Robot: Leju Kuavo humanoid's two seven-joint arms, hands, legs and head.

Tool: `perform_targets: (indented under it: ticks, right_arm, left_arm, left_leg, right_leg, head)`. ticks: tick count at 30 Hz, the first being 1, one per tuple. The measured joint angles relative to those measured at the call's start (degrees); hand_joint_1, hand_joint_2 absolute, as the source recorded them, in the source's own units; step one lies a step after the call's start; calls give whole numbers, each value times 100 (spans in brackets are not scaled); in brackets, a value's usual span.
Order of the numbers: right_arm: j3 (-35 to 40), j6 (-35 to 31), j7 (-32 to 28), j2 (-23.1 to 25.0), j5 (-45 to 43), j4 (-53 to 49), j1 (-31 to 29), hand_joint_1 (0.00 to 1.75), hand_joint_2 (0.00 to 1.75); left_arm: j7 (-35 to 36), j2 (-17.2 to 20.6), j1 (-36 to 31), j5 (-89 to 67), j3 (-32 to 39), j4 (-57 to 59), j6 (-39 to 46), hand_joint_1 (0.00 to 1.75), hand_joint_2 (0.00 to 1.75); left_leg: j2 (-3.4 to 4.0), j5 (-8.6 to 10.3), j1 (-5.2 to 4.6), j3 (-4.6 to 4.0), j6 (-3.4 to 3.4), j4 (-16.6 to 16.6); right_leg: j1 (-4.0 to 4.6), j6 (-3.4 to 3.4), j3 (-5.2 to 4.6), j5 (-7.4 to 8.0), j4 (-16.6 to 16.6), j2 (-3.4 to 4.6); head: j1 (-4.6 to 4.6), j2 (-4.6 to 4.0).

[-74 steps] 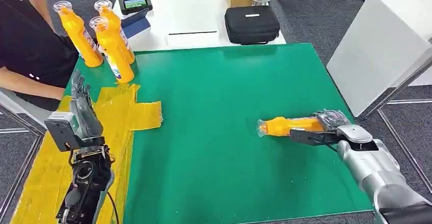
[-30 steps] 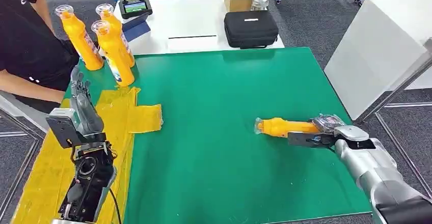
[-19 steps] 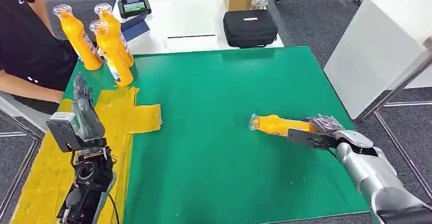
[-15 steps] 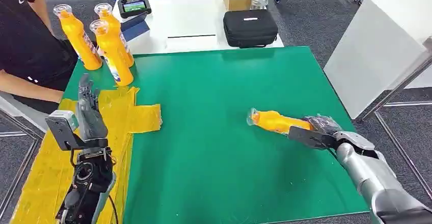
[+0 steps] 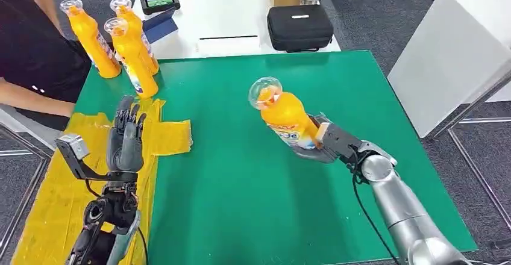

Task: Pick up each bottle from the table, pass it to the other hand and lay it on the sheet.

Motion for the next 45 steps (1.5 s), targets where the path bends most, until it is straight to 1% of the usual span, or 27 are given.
perform_targets:
  ticks: [2,4,7,9,11,15,20,29,39,45]
  right_arm:
    - [26,-57,6,122,-44,-33,-39,175,175]
    - [39,-185,172,288,4,-26,-118,175,175]
    - [150,-751,574,727,288,203,-361,175,175]
    - [267,-1102,737,1065,490,473,-550,175,175]
    - [417,-1283,835,1378,614,743,-721,175,175]
    - [673,-1331,992,1897,732,1187,-985,175,175]
    - [948,-1342,1248,2325,850,1632,-1313,175,175]
    - [1128,-1346,1268,2579,881,2037,-1568,175,175]
    - [1309,-1449,1368,2767,1132,2230,-1673,175,175]
    - [1664,-1716,1679,2887,1550,2232,-1691,175,175]
  left_arm:
    - [15,-7,8,20,-9,-17,-26,0,175]
    - [30,-20,4,28,-50,-48,-87,0,175]
    - [66,-70,-14,-96,-249,-100,-64,0,175]
    - [48,-144,-48,-324,-437,-129,188,0,175]
    - [29,-197,-102,-515,-609,-135,399,0,175]
    - [-4,-273,-255,-748,-870,-131,689,0,175]
    - [11,-371,-430,-708,-1073,-79,664,0,175]
    - [17,-435,-566,-597,-1233,-26,614,0,175]
    - [81,-490,-661,-155,-1292,-11,564,0,175]
    - [122,-492,-650,159,-1289,9,533,0,175]
  left_leg:
    - [-10,3,2,-11,2,0]
    - [-5,5,1,-15,4,-1]
    - [8,6,0,-16,2,0]
    - [9,8,0,-16,1,0]
    - [7,12,0,-18,-1,0]
    - [6,13,1,-25,-4,0]
    - [5,13,1,-29,-4,0]
    - [4,13,-1,-31,-3,1]
    - [6,13,0,-31,-3,1]
    - [7,13,0,-31,-4,1]
  right_leg:
    - [0,0,-1,0,1,-10]
    - [-3,1,-6,1,2,-8]
    - [-4,1,-18,6,2,5]
    - [-4,1,-21,6,1,5]
    - [-1,1,-21,6,2,3]
    - [0,1,-30,6,6,3]
    - [-1,0,-34,5,6,3]
    - [-7,1,-34,6,5,2]
    - [-2,1,-37,6,6,3]
    - [-2,1,-38,6,6,3]
  head:
    - [0,0]
    - [2,0]
    - [0,0]
    - [0,0]
    - [0,0]
    - [0,0]
    - [2,0]
    - [2,0]
    - [2,0]
    - [0,0]
